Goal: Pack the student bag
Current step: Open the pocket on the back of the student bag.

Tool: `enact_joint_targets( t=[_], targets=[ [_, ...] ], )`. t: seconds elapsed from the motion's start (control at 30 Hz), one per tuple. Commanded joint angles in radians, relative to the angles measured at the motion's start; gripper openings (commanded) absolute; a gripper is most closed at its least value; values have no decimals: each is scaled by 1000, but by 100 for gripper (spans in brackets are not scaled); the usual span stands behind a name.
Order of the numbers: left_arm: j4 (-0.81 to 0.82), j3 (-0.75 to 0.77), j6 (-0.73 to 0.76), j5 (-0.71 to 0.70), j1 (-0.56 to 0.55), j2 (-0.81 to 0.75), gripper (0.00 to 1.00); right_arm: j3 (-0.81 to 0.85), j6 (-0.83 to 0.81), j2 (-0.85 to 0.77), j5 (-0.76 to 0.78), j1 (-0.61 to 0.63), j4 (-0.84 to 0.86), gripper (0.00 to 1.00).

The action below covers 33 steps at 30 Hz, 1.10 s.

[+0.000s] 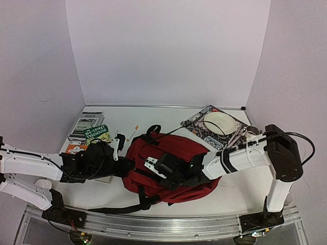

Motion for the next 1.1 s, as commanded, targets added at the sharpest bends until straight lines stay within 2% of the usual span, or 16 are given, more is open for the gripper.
enact_joint_targets(
  t=[0.0,0.2,0.43,0.6,0.73,1.07],
  targets=[
    [65,13,3,8,4,-8,0,-56,-41,-49,124,-1,40,50],
    [53,33,-1,7,3,51,0,-90,-71,-66,110,9,97,23],
    [-15,71,9,-72,4,96,4,-107,-41,-129,61,18,121,2],
    [-53,101,26,-157,11,126,12,-124,14,-184,63,19,157,0],
    [-72,152,61,-165,26,137,24,-113,61,-174,115,19,159,0],
    [-272,225,105,-155,200,89,71,-3,203,-111,287,32,-18,0]
  ],
)
